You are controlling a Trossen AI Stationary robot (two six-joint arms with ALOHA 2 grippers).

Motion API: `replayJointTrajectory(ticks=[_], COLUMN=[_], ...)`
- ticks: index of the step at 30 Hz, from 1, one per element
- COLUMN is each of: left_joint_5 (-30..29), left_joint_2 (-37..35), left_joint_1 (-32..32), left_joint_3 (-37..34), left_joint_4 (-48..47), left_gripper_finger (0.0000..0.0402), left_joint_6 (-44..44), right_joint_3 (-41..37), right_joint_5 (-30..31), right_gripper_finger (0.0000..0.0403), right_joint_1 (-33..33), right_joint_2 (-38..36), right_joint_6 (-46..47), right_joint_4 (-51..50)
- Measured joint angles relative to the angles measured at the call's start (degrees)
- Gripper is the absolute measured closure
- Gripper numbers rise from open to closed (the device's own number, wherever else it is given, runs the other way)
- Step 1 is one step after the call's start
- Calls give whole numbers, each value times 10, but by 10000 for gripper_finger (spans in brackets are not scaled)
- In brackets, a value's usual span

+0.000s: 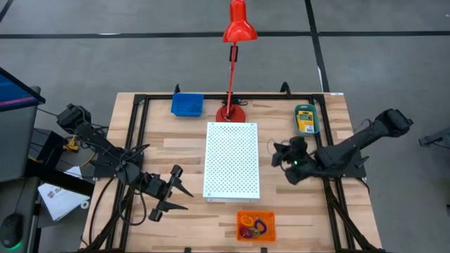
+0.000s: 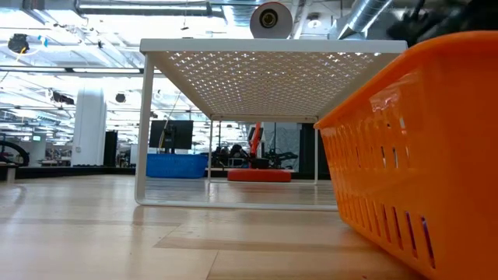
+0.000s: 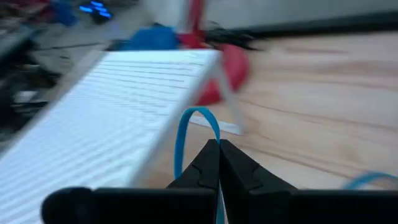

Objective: Pick & Place Office Desk Supplies
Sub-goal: Put the blue rubber band into the blue bin

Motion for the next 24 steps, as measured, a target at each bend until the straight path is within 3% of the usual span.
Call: replayJointTrajectory(ticks=[6,11,16,24], left_joint_5=[-28,-36,-47,-47], left_joint_2=[34,76,137,220], left_joint_1=[8,22,35,46], left_joint_3=[1,17,57,133], left_joint_4=[5,24,42,40], left_gripper_finger=[220,220,220,220], left_joint_6=[55,102,130,166], right_joint_3=[51,96,154,311], right_joint_5=[84,106,106,108], right_gripper_finger=[403,403,403,403], right_joint_1=[86,140,176,195], right_joint_2=[-7,31,119,303], right_joint_6=[-119,-360,-611,-846], right_joint_4=[72,265,454,498])
